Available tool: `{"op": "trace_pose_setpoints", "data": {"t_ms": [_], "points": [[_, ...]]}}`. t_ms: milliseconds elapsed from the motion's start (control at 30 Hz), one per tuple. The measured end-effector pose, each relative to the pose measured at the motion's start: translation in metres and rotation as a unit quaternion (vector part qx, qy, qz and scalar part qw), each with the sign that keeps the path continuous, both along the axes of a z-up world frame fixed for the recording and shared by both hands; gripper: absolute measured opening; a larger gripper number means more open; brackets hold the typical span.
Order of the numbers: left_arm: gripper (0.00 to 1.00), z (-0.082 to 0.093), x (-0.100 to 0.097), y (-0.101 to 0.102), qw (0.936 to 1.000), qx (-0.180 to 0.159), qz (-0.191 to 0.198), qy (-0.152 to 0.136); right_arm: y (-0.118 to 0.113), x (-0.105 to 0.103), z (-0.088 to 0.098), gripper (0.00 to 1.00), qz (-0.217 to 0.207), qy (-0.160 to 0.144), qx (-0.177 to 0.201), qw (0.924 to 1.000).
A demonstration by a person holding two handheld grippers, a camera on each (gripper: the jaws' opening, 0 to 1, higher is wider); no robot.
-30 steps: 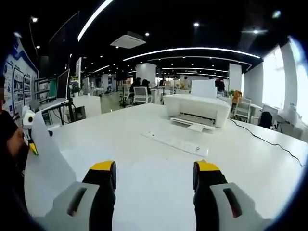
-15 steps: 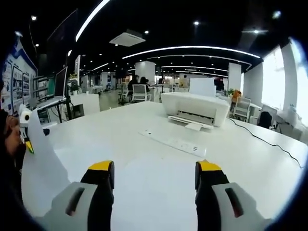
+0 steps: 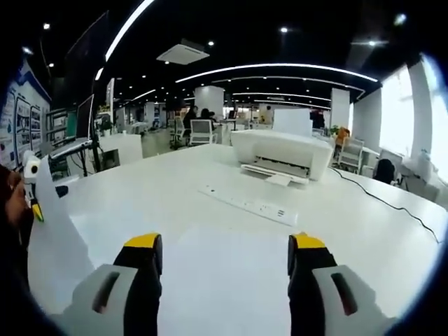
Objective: Organize the stack of printing papers by aligning and flattening the scattered papers on the table
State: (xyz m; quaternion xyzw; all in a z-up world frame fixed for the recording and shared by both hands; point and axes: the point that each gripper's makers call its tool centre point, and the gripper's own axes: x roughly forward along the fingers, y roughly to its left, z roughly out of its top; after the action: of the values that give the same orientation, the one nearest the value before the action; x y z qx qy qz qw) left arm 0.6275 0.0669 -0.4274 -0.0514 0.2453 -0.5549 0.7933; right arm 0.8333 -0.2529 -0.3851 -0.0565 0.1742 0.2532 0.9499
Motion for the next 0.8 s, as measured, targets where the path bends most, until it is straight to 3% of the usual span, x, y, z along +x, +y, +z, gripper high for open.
{"op": "trace_pose_setpoints", "data": {"t_ms": [800], "points": [[0.06,0.000,0.001,0.000,1.0000,0.000,0.001,0.000,-0.008,0.019,-0.018,0.75,-0.008,0.010,-0.003,0.9999]]}}
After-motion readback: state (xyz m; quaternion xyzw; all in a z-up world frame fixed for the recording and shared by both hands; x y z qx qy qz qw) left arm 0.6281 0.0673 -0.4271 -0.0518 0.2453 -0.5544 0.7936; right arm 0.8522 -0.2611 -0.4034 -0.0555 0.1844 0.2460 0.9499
